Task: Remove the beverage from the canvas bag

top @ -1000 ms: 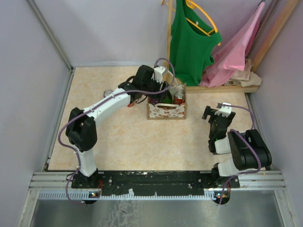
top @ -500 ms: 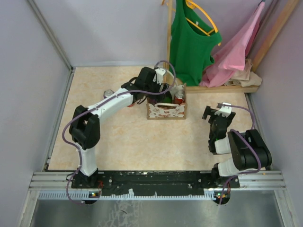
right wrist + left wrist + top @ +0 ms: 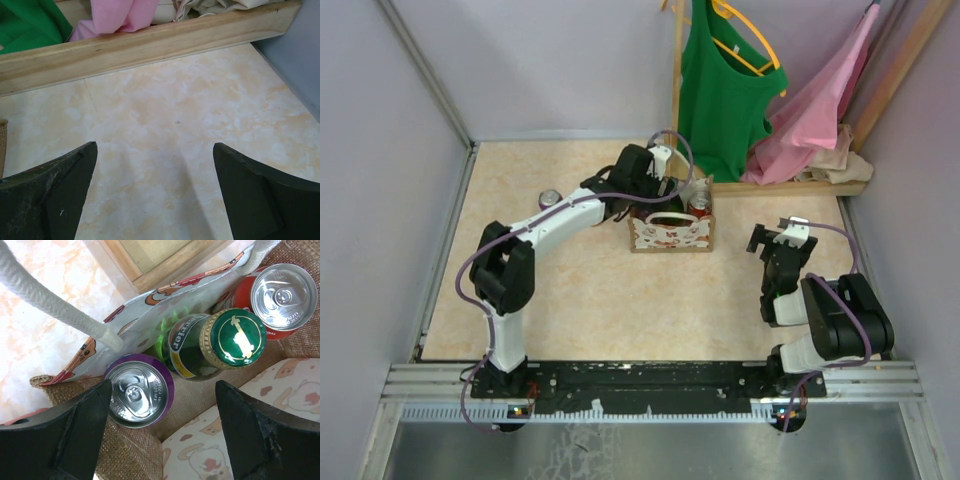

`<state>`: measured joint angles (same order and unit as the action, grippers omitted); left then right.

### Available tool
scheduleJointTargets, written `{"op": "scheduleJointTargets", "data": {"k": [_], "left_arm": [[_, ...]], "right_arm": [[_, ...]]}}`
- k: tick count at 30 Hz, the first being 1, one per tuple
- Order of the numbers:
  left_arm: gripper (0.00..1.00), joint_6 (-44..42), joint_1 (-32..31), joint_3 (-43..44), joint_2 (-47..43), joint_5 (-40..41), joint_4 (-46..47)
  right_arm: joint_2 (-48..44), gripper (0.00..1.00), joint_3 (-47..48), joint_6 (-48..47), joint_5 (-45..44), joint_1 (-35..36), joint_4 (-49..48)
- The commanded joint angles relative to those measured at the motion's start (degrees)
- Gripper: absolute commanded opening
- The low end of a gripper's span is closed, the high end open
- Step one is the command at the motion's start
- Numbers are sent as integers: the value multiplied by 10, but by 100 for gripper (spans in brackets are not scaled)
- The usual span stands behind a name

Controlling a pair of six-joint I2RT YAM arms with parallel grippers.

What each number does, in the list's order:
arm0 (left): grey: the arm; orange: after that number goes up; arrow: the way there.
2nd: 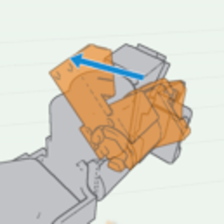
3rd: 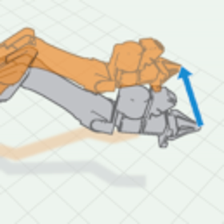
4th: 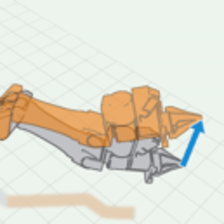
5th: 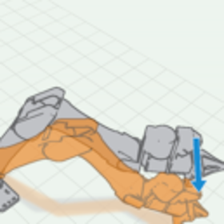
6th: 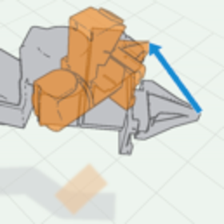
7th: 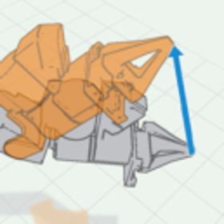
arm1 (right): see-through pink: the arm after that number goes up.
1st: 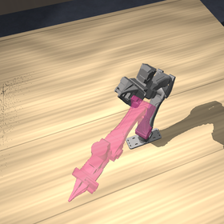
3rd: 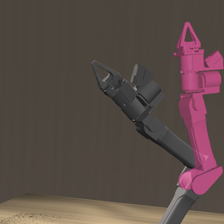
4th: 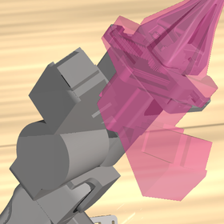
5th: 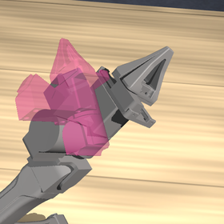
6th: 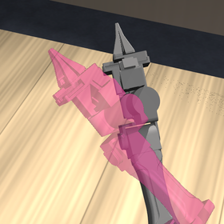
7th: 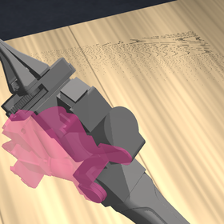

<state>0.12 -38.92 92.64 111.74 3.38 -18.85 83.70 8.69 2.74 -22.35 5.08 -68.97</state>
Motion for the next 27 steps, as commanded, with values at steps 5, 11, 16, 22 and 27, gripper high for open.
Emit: {"op": "scheduleJointTargets", "data": {"k": [5, 11, 16, 22, 27], "left_arm": [[91, -16, -5, -13, -18, 74, 23], [91, -8, -6, -17, -7, 95, 26], [91, -7, -8, -17, -10, 105, 32], [91, -9, -10, -16, -29, 111, 34], [92, -15, -10, -15, -30, 123, 35]], "right_arm": [[-5, 99, 11, -1, -1, -2, -27], [-5, 99, 12, 0, -1, -2, -27], [-6, 99, 12, -1, -1, -2, -26], [-5, 99, 12, -1, -1, -2, -26], [-6, 99, 11, -1, -1, -2, -27]]}}
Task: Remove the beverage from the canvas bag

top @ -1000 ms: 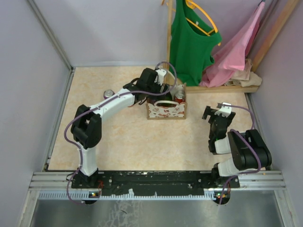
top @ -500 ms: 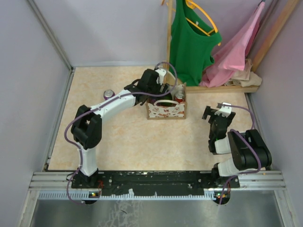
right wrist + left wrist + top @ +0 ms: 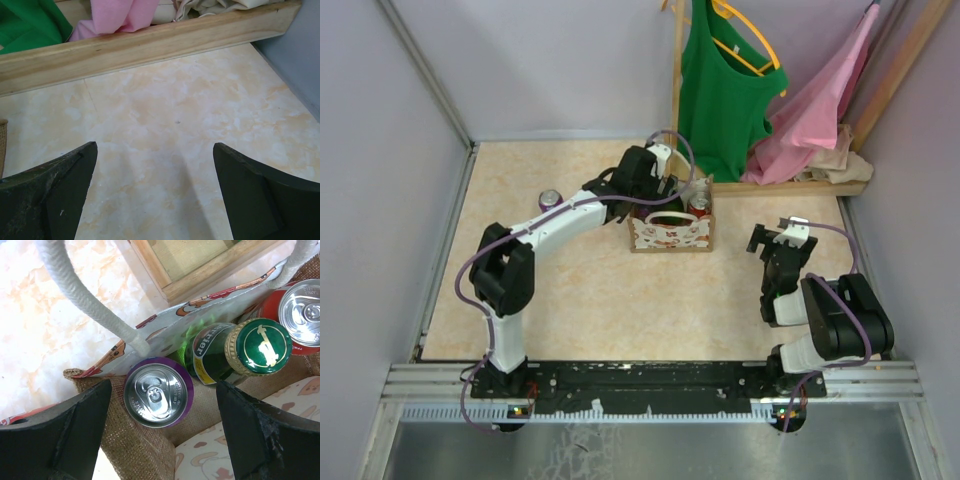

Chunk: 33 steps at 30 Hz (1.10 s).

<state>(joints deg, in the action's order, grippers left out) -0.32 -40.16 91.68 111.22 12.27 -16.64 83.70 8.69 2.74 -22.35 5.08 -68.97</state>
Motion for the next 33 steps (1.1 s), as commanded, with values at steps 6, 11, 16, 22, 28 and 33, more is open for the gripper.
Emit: {"op": "scheduleJointTargets", "data": {"k": [6, 11, 16, 22, 28, 33], "left_arm": [[92, -12, 3, 4, -14, 45, 1], [92, -18, 3, 11, -9, 67, -6], [92, -12, 3, 12, 3, 50, -9], [91, 1, 1, 4, 13, 13, -10], [91, 5, -3, -2, 17, -4, -9], [91, 10, -6, 0, 28, -17, -7]], "right_arm": [[-5, 99, 12, -1, 0, -2, -26], [-6, 99, 12, -1, 0, -2, -26], [-6, 99, 11, -1, -1, -2, -26], [-5, 99, 12, -1, -1, -2, -26], [-5, 99, 12, -1, -1, -2, -26], [-6, 99, 12, -1, -1, -3, -26]]}}
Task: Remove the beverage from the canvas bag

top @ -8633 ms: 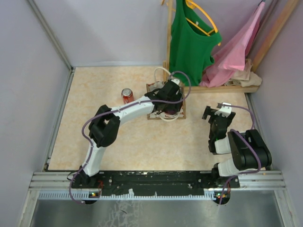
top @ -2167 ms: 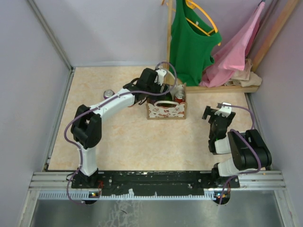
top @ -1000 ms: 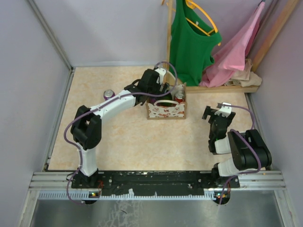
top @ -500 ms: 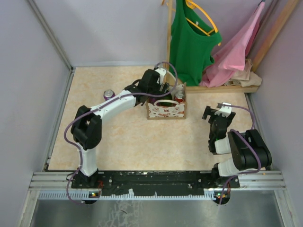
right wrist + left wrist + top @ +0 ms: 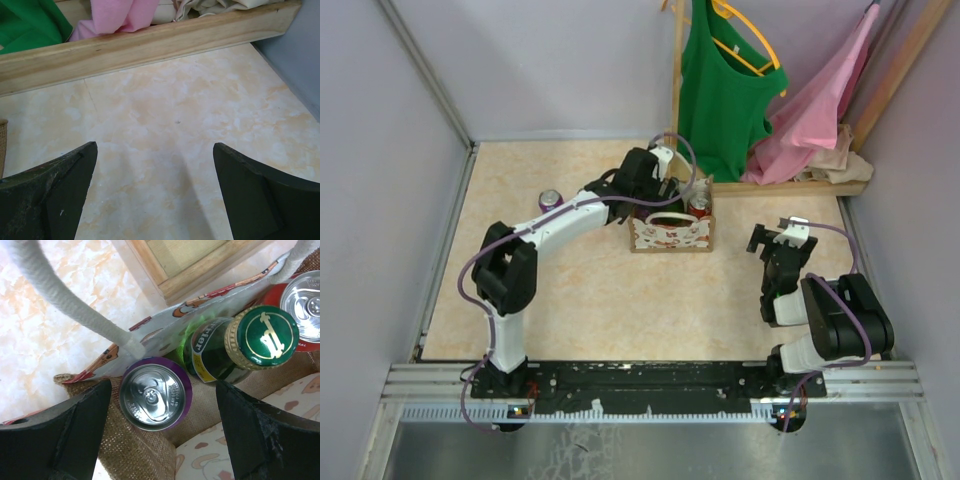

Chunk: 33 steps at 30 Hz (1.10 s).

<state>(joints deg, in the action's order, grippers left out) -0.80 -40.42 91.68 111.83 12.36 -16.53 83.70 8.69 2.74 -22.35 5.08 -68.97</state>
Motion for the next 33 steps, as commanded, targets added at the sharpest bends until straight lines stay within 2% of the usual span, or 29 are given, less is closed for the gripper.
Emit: {"op": "scheduleJointTargets", "data": {"k": [1, 17, 25, 31, 33], "left_arm": [[91, 16, -4, 1, 26, -20, -8], [90, 29, -6, 47, 78, 49, -88], [80, 32, -7, 49, 85, 85, -120], [72, 32, -6, 47, 90, 80, -119], [63, 30, -6, 48, 92, 73, -116]], "right_arm": [[-5, 99, 11, -1, 0, -3, -26], [-5, 99, 11, -1, 0, -2, -26], [-5, 99, 12, -1, 0, -2, -26], [-5, 99, 11, -1, -1, -3, -26], [-5, 99, 11, -1, -1, -2, -26]]}}
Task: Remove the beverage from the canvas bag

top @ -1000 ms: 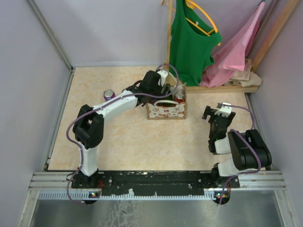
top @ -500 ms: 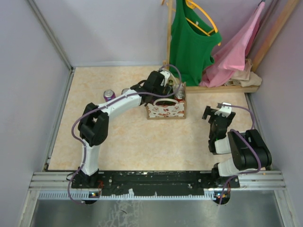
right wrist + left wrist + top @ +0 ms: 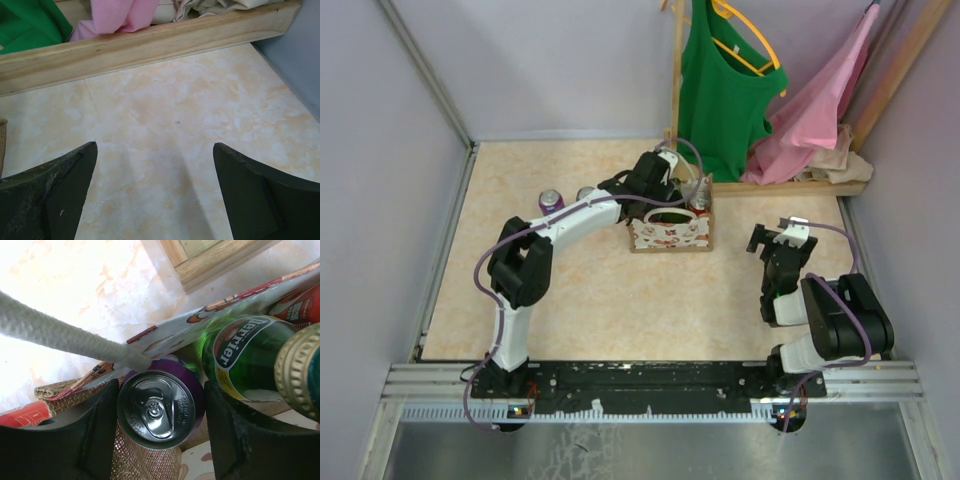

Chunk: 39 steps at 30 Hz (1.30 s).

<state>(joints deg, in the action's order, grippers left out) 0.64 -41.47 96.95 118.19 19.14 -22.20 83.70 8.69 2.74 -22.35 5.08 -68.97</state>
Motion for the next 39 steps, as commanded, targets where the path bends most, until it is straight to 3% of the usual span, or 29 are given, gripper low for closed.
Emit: {"op": "scheduleJointTargets", "data": {"k": [1, 6, 7, 31, 39], "left_arm": [[55, 16, 3, -4, 30, 1, -58], [2, 12, 4, 2, 25, -18, -48], [0, 10, 4, 3, 22, -22, -46], [0, -18, 3, 40, -156, -115, -45], [0, -26, 2, 52, -201, -89, -51]], "right_arm": [[-5, 99, 12, -1, -1, -2, -26], [-6, 99, 12, -1, -1, -2, -26], [-5, 99, 11, -1, -1, -3, -26], [-6, 99, 11, -1, -1, -3, -26], [-6, 99, 11, -1, -1, -3, -26]]}}
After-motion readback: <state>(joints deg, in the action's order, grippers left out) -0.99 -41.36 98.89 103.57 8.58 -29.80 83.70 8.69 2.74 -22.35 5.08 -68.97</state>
